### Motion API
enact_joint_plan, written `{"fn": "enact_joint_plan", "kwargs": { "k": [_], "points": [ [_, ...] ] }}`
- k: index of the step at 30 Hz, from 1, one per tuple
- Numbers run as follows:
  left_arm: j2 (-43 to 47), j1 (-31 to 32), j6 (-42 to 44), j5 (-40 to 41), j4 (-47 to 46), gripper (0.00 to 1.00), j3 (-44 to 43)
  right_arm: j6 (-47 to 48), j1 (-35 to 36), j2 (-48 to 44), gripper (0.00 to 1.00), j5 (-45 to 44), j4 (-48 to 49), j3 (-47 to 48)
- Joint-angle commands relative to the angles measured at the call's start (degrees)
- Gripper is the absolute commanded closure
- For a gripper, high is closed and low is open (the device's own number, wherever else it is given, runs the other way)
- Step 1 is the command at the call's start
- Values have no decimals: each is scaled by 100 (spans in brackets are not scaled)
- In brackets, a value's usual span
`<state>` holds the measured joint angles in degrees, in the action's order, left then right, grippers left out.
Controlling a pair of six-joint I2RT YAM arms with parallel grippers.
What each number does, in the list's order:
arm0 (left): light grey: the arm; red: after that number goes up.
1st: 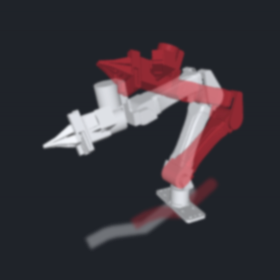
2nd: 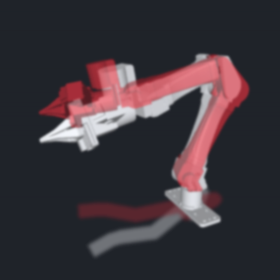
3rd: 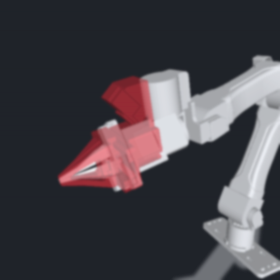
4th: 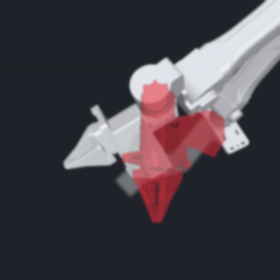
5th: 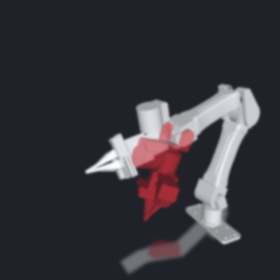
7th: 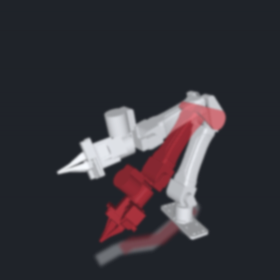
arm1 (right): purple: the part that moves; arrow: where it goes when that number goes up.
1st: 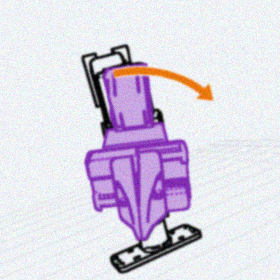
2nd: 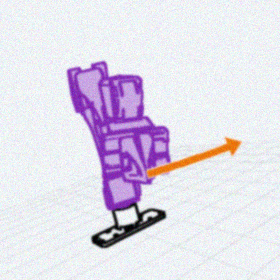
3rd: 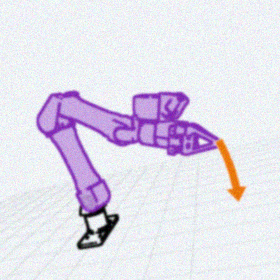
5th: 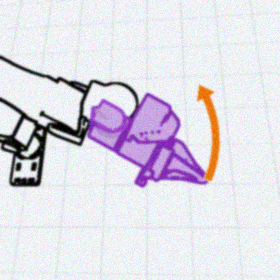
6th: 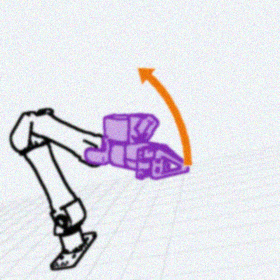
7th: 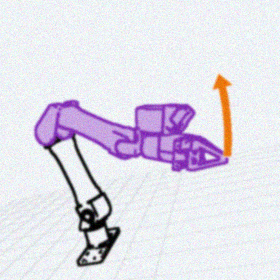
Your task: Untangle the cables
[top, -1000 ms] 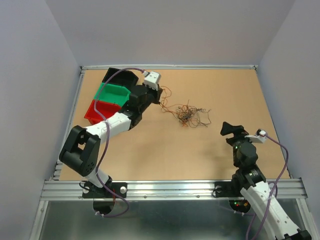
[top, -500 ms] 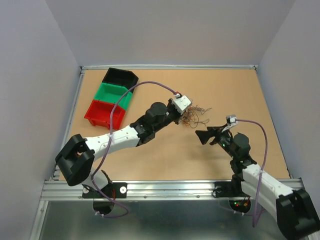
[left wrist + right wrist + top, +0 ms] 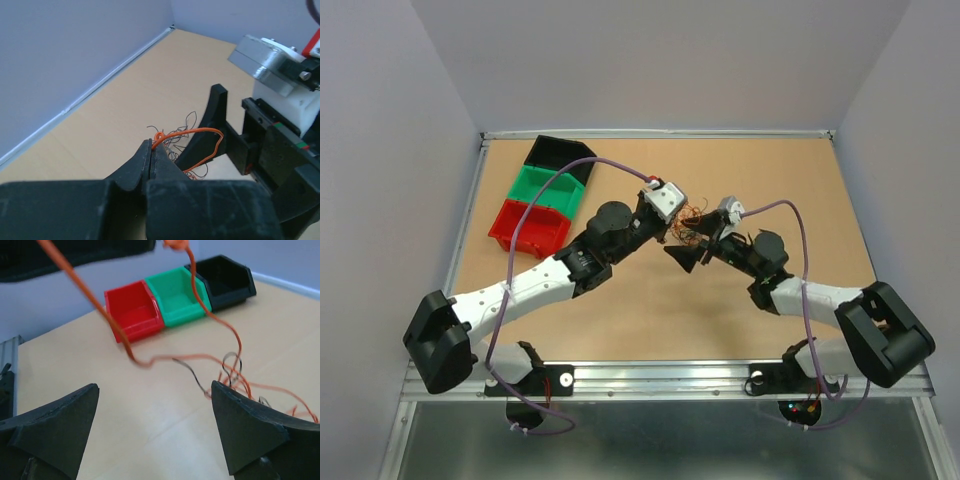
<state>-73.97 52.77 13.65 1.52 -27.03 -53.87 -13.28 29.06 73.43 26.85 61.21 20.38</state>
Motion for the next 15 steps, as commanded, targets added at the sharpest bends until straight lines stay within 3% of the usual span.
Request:
{"fn": "enact_joint_plan", "kwargs": {
  "k": [1,7,11,15],
  "points": [
    [243,5,-29,-317,162,100,-229,545,284,435,2,-179,603,895],
    [436,5,-73,-626,400,100,-335,625,328,1190,9,-1128,1085,1363],
    [647,5,-117,-854,724,100,-449,546,328,1595,27,-1332,1235,1653],
    [902,5,-152,-1013,944,100,-581,519,328,2026,37,-1401,1366,1794]
  ]
}}
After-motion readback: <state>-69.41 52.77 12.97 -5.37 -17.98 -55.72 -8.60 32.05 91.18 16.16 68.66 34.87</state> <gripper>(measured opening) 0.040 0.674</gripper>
